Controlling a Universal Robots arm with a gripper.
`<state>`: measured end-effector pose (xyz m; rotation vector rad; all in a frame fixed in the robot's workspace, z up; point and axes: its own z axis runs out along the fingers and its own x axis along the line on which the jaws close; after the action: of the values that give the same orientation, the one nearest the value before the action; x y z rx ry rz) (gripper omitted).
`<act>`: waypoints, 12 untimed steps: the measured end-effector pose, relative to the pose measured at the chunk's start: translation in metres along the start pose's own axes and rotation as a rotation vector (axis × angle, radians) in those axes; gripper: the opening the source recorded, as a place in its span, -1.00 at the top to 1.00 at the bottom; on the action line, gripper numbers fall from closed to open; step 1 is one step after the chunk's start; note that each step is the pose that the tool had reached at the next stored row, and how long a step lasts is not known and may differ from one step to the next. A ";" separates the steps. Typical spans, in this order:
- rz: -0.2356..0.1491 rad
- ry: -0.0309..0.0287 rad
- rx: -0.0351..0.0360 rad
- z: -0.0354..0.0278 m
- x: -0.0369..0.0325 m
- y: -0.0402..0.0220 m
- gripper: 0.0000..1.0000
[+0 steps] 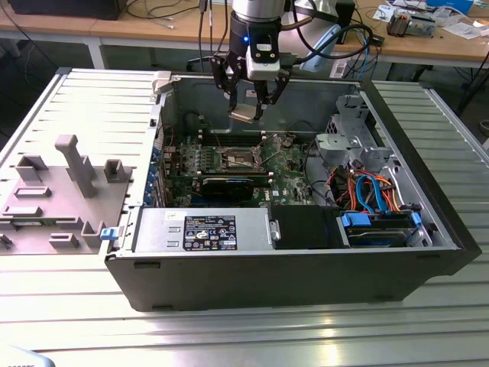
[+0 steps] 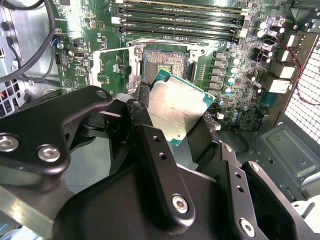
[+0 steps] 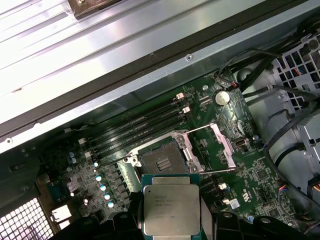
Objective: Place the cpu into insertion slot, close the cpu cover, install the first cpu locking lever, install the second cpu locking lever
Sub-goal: 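Place the cpu into insertion slot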
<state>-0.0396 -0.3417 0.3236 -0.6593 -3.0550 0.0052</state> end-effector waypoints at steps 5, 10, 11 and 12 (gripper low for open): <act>0.002 0.0000 -0.0001 0.0000 0.0000 0.0000 -0.09; 0.004 0.0001 -0.0001 0.0001 0.0000 0.0000 -0.09; 0.005 0.0000 0.0000 0.0001 0.0000 0.0000 -0.09; 0.005 0.0000 -0.0001 0.0001 0.0000 0.0000 -0.09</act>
<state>-0.0396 -0.3418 0.3235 -0.6676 -3.0532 0.0052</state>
